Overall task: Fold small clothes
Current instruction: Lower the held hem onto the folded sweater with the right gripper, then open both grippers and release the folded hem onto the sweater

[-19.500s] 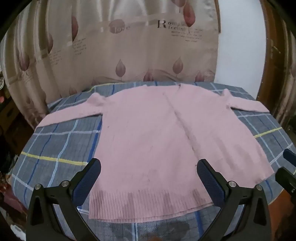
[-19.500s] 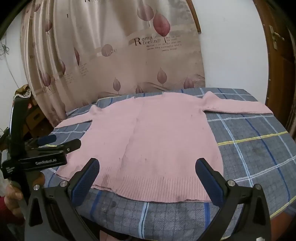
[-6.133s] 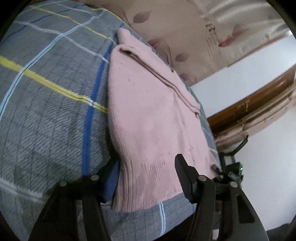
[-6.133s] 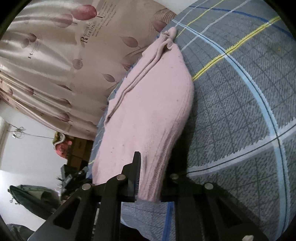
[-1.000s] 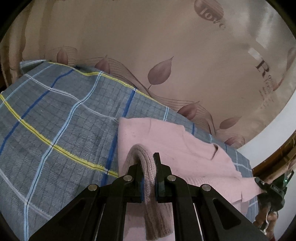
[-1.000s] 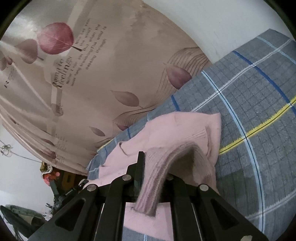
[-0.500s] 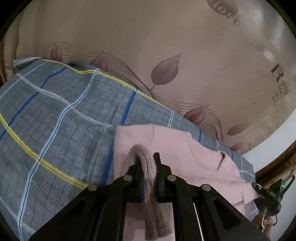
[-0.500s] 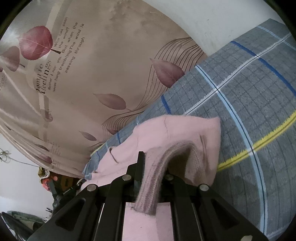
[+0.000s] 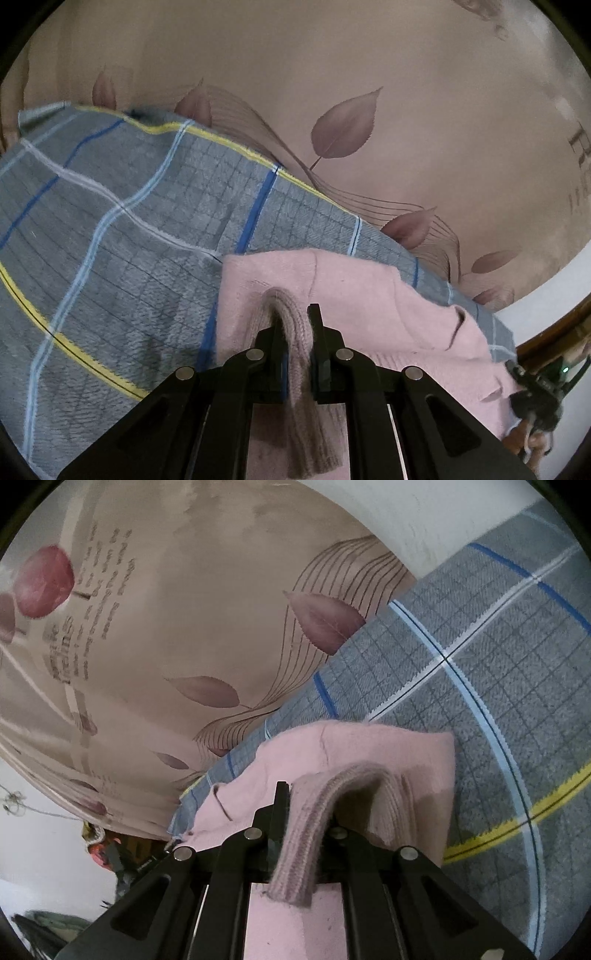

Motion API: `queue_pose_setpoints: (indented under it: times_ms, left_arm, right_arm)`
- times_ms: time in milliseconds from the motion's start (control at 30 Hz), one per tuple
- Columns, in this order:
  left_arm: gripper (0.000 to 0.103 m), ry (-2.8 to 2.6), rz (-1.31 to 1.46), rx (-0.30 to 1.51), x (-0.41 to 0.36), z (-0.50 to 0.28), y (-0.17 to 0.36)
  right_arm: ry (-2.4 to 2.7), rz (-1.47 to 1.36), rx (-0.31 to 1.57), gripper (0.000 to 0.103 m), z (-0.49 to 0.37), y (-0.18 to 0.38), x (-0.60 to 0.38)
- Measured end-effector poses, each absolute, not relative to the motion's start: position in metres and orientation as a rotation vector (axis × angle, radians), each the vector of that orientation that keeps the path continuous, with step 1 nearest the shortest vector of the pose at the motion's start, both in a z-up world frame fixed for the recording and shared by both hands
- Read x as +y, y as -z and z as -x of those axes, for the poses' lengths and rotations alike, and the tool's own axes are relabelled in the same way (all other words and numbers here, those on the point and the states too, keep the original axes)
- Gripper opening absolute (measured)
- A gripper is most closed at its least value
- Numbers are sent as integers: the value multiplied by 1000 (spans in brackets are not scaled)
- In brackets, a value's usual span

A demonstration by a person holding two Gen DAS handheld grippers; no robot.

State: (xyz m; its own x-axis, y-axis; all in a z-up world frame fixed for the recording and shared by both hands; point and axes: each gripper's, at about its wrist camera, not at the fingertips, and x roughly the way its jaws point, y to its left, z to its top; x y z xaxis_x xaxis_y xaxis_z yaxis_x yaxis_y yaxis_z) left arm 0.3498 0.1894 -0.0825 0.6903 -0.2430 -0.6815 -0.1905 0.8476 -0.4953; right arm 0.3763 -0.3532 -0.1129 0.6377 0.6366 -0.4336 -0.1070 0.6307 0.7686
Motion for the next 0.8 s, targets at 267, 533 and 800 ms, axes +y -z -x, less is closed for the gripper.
queue_pose_setpoints:
  times_ms: [267,533,800]
  left_arm:
    - [15,72,782,829,207,-363,88]
    - [43,94,974,849,217,-371,92]
    - [70,37,919,717,238,-359,65]
  right_arm:
    - [-514,-934,754,15,-388,122,-365]
    - [-510,-1095,646,61,-383,129,-381]
    - [-539,-1083,611,62,-364,123,-391]
